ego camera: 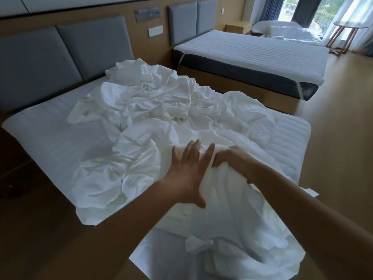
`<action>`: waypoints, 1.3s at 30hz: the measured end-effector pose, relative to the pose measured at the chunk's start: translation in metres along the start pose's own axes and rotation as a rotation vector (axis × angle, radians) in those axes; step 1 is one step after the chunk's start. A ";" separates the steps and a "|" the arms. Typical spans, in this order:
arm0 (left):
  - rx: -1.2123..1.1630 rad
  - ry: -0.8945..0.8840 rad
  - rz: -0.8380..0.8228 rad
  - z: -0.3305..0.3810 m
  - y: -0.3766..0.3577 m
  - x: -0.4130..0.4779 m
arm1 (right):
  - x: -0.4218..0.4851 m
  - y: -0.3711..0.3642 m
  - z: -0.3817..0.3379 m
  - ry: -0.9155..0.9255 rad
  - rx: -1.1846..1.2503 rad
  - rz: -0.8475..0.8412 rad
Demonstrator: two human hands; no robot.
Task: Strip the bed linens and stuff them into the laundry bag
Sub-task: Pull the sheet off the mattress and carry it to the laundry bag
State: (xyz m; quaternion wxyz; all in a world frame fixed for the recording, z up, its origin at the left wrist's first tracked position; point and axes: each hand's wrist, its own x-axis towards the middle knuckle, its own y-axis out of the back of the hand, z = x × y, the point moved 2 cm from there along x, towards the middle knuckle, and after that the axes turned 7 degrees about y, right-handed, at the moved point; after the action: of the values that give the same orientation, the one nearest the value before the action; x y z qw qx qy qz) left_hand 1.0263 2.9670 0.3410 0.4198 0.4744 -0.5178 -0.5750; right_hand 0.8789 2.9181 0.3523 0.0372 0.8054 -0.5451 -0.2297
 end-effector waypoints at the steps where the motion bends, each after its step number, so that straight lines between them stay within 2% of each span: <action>1: 0.002 -0.031 0.183 -0.001 -0.004 0.000 | -0.001 0.000 0.000 -0.075 0.090 -0.072; 3: -0.090 -0.153 0.568 -0.014 -0.011 0.004 | -0.004 -0.004 -0.002 -0.142 0.174 -0.191; 4: -0.141 -0.175 0.643 -0.022 -0.010 0.006 | -0.005 -0.009 -0.003 -0.166 0.194 -0.231; 5: -0.187 -0.155 0.583 -0.029 -0.009 0.009 | -0.008 -0.014 -0.006 -0.174 0.167 -0.238; 6: -0.222 -0.071 0.465 -0.036 -0.007 0.013 | -0.008 -0.018 -0.008 -0.126 0.050 -0.209; 8: -0.257 0.154 0.148 -0.045 -0.005 0.019 | -0.005 -0.021 -0.009 0.145 -0.515 -0.099; 10: -0.600 0.229 -0.203 -0.054 -0.007 0.025 | -0.011 -0.030 -0.002 0.448 -1.095 -0.074; 11: -0.773 0.214 -0.371 -0.056 -0.008 0.026 | -0.014 -0.036 0.006 0.554 -1.266 -0.090; 12: -0.888 0.201 -0.519 -0.056 -0.006 0.024 | -0.015 -0.042 0.013 0.630 -1.357 -0.072; 14: -0.971 0.193 -0.737 -0.056 -0.007 0.019 | -0.011 -0.043 0.021 0.820 -1.296 0.064; 15: -0.973 0.187 -0.785 -0.055 -0.009 0.017 | -0.007 -0.041 0.023 0.903 -1.222 0.146; 16: -0.983 0.182 -0.789 -0.053 -0.008 0.017 | -0.006 -0.039 0.020 0.881 -1.133 0.141; 18: -0.901 0.167 -0.611 -0.046 -0.001 0.020 | -0.003 -0.037 0.015 0.643 -0.977 0.103; 19: -0.723 0.170 -0.478 -0.042 0.002 0.020 | 0.000 -0.036 0.016 0.506 -0.900 0.109; 21: -0.193 0.158 -0.196 -0.024 0.007 0.012 | 0.006 -0.034 0.015 0.235 -0.583 0.084; 23: 0.085 0.052 0.049 0.002 -0.004 -0.003 | 0.008 -0.029 0.009 0.057 -0.254 -0.032; 24: 0.108 -0.009 0.200 0.010 -0.012 -0.008 | 0.006 -0.027 0.005 -0.010 -0.133 -0.112; 26: 0.005 -0.155 0.567 0.010 -0.029 -0.008 | 0.001 -0.025 0.004 -0.098 0.008 -0.217; 27: -0.052 -0.217 0.693 0.004 -0.033 -0.005 | -0.002 -0.025 0.005 -0.133 0.082 -0.232; 28: -0.096 -0.256 0.724 -0.002 -0.035 -0.002 | -0.004 -0.025 0.007 -0.165 0.139 -0.232; 30: -0.188 -0.232 0.584 -0.009 -0.030 0.004 | -0.012 -0.028 0.011 -0.158 0.088 -0.227; 31: -0.201 -0.145 0.453 -0.012 -0.027 0.007 | -0.013 -0.027 0.013 -0.075 -0.052 -0.190; 33: -0.194 0.076 0.079 -0.019 -0.023 0.015 | -0.018 -0.028 0.011 0.215 -0.640 -0.077; 35: -0.374 0.117 -0.268 -0.026 -0.017 0.023 | -0.033 -0.044 0.012 0.531 -1.192 -0.027; 36: -0.515 0.091 -0.402 -0.029 -0.012 0.025 | -0.038 -0.054 0.017 0.641 -1.368 0.034; 39: -0.756 0.072 -0.704 -0.031 -0.004 0.022 | -0.034 -0.069 0.027 0.812 -1.378 0.246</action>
State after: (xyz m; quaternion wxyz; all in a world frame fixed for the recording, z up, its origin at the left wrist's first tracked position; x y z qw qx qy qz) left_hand 1.0521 2.9403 0.3342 0.3604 0.4546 -0.0679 -0.8117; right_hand 0.9171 2.9816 0.3179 0.7452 0.5565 -0.3096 -0.1978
